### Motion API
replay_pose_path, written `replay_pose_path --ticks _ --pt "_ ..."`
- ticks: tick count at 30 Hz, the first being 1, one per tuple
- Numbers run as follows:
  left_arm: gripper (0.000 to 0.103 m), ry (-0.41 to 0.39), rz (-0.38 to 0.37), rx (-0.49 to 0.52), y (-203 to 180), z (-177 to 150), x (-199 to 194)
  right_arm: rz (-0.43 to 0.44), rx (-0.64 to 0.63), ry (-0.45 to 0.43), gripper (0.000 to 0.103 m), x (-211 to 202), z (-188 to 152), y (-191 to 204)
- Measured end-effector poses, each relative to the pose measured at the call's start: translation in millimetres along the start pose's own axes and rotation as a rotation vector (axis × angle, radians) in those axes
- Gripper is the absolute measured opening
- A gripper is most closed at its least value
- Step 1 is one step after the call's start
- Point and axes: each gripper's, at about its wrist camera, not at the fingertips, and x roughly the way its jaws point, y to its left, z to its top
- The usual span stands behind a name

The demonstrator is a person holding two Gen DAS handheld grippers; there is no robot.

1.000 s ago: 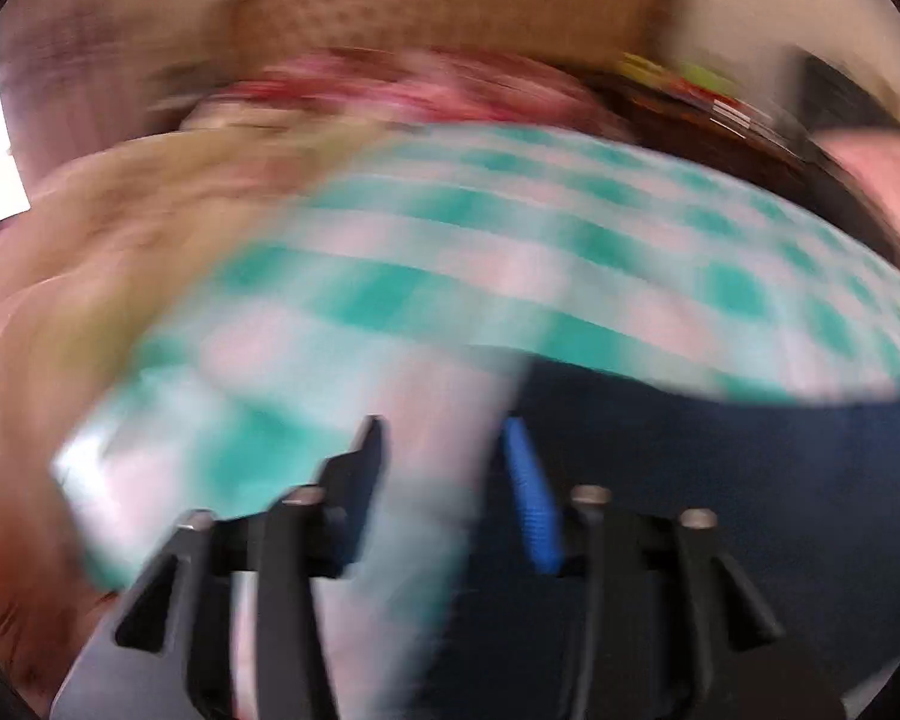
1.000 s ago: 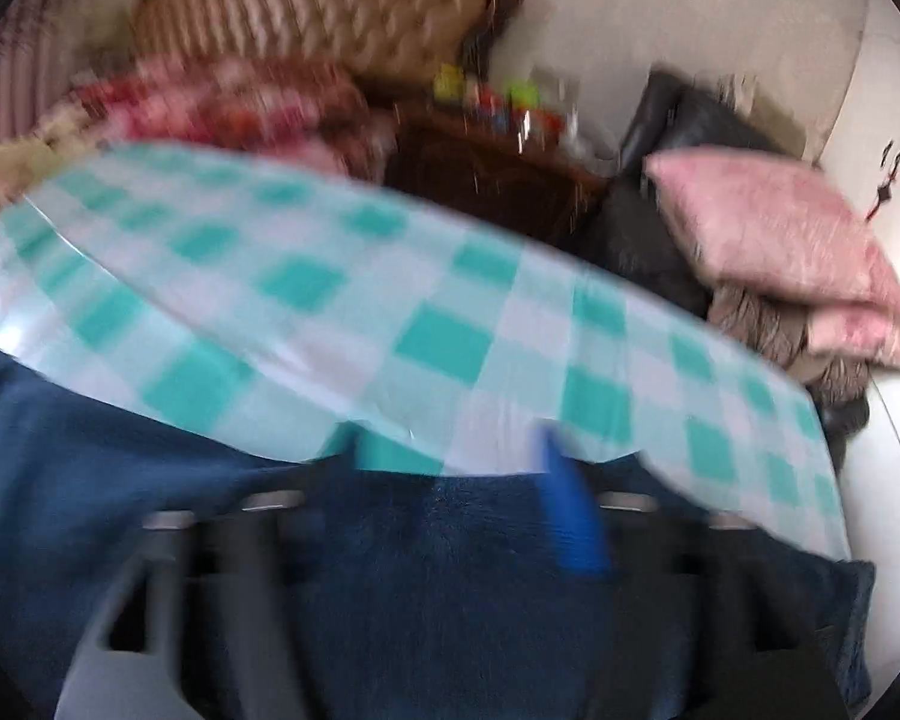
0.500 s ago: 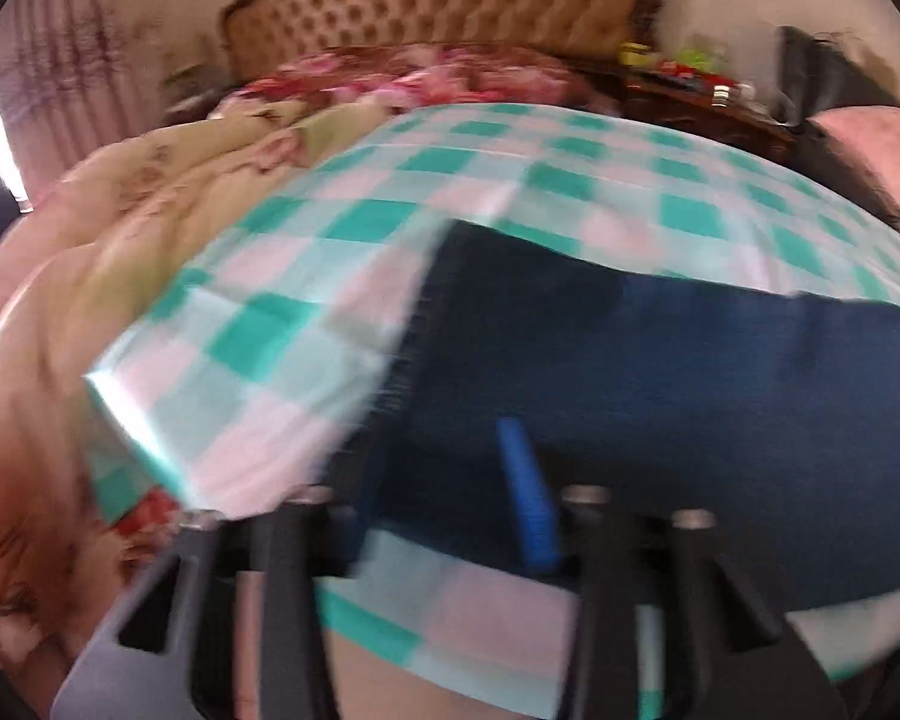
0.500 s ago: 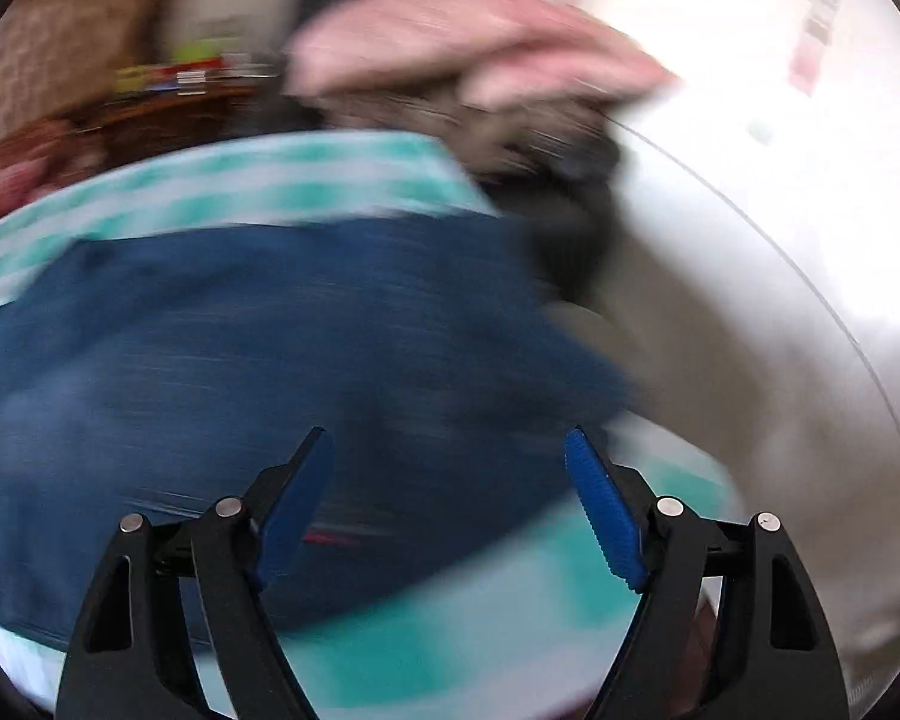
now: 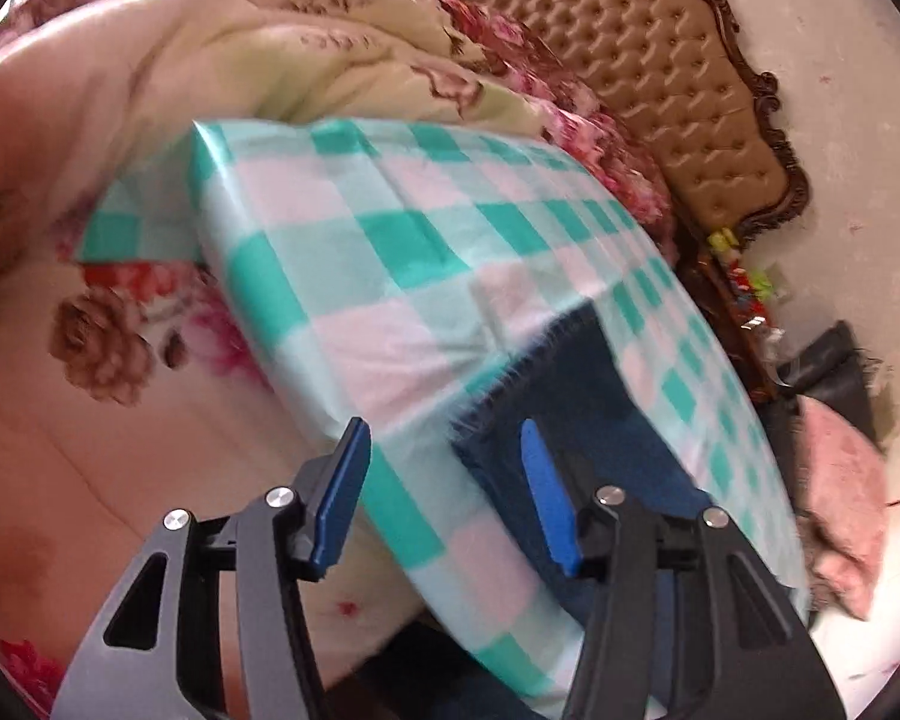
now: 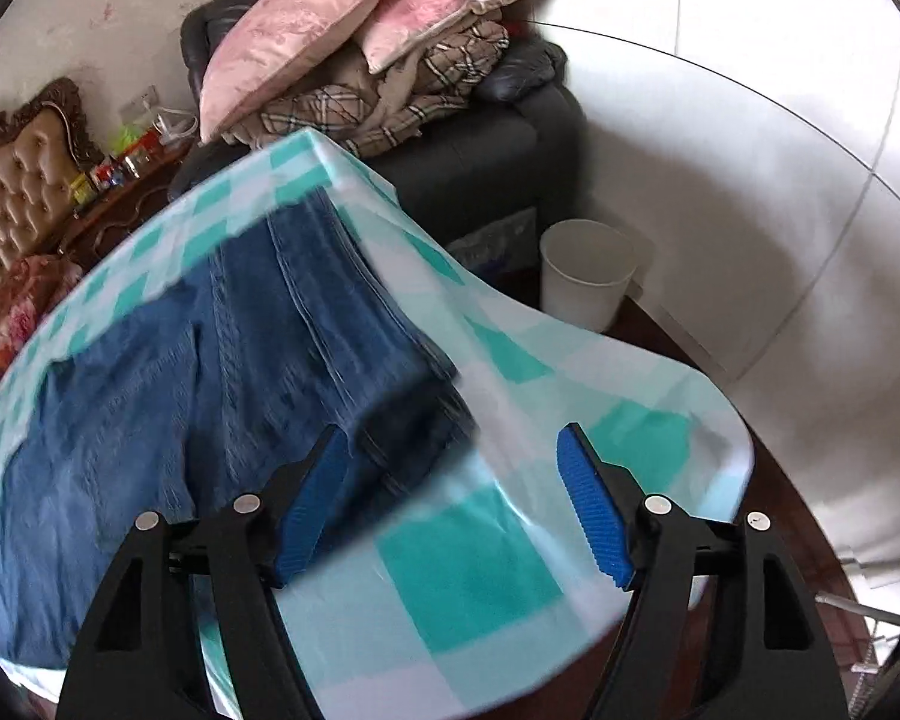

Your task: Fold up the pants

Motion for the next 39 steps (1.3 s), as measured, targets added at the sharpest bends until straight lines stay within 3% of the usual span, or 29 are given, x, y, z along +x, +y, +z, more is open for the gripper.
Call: replay_pose_path --ticks 2,3,4,5,6,8,10,12,15,16,20,21,24,27,29,30,32,33,36,39 --pt "0.052 0.042 0.006 -0.006 -3.6 0.3 10.6 -0.018 -0.04 -0.011 0.071 -0.4 3.1 8.8" --pt "0.047 0.063 0.02 -0.008 -4.0 1.3 16.8 -0.019 -0.062 -0.005 0.071 2.6 4.7 13.8" --pt "0.04 0.089 0.014 -0.006 -7.9 2.3 26.2 -0.016 -0.08 0.008 0.07 7.2 4.6 19.1" --pt "0.026 0.102 0.013 0.012 -12.6 3.0 31.7 -0.031 -0.099 0.027 0.067 14.0 5.3 22.1" --pt "0.014 0.102 0.042 0.046 -18.6 5.1 35.8 -0.055 -0.114 0.05 0.047 18.7 2.6 22.8" --pt "0.009 0.095 0.098 0.108 -32.6 12.3 36.2 -0.077 -0.123 0.056 0.043 20.3 -1.9 24.0" --pt "0.007 0.028 0.077 0.197 -55.2 17.8 20.0 -0.107 -0.147 0.047 0.029 16.9 -3.6 27.2" --pt "0.007 -0.01 0.06 0.214 -58.1 20.2 12.7 -0.116 -0.143 0.048 0.026 15.8 -4.6 27.1" --pt "0.007 0.098 0.1 0.141 -30.3 14.2 45.0 -0.118 -0.134 0.05 0.023 14.0 -5.7 25.5" --pt "0.007 0.092 0.089 0.154 -26.4 10.0 48.3 -0.118 -0.134 0.05 0.022 11.8 -5.7 25.7" --pt "0.026 0.051 0.097 0.126 -17.9 12.2 41.1 -0.107 -0.13 0.038 0.014 -6.1 -4.3 22.9" --pt "0.034 0.04 0.105 0.125 -15.9 12.8 37.4 -0.105 -0.129 0.037 0.01 -8.6 -3.9 22.4" --pt "0.057 -0.048 0.118 0.126 -18.4 8.0 12.8 -0.072 -0.105 0.013 0.01 -21.8 -4.1 17.2" --pt "0.059 -0.108 0.107 0.192 -38.4 -7.8 -10.8 -0.14 -0.115 -0.006 0.014 -30.5 -5.7 11.6" --pt "0.061 -0.126 0.107 0.266 -64.6 -27.4 -22.8 -0.159 -0.1 -0.011 0.022 -34.5 -5.6 4.2" --pt "0.063 -0.119 0.085 0.321 -82.3 -41.4 -25.3 -0.146 -0.081 -0.02 0.031 -38.8 -4.5 0.6" --pt "0.076 -0.109 0.079 0.4 -109.1 -63.5 -22.5 -0.128 -0.087 -0.035 0.04 -44.1 -3.9 3.5" --pt "0.082 -0.102 0.095 0.448 -127.0 -80.0 -17.7 -0.111 -0.104 -0.041 0.049 -46.4 -4.6 10.7" --pt "0.086 -0.001 0.064 0.545 -162.5 -115.6 6.1 -0.041 -0.186 -0.044 0.073 -45.4 -14.0 49.0" --pt "0.094 0.073 0.132 0.646 -193.4 -152.3 30.6 -0.011 -0.269 -0.026 0.082 -33.0 -25.5 89.1"
